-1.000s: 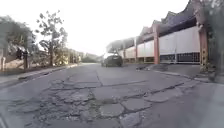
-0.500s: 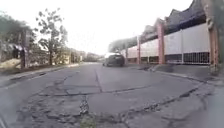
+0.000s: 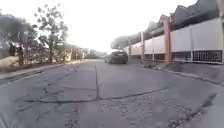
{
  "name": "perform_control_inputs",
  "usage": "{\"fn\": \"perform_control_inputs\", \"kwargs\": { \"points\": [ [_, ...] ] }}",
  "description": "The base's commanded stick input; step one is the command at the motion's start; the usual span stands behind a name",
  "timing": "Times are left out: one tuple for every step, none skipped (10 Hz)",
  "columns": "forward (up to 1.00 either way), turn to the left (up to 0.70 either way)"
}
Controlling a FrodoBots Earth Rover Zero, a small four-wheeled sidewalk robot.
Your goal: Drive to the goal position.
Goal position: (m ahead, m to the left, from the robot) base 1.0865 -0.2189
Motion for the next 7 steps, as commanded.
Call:
{"fn": "perform_control_inputs", "kwargs": {
  "points": [
    [1.0,0.0],
    [1.0,0.0],
    [1.0,0.0],
    [1.0,0.0],
    [1.0,0.0],
    [1.0,0.0],
    [1.0,0.0]
  ]
}}
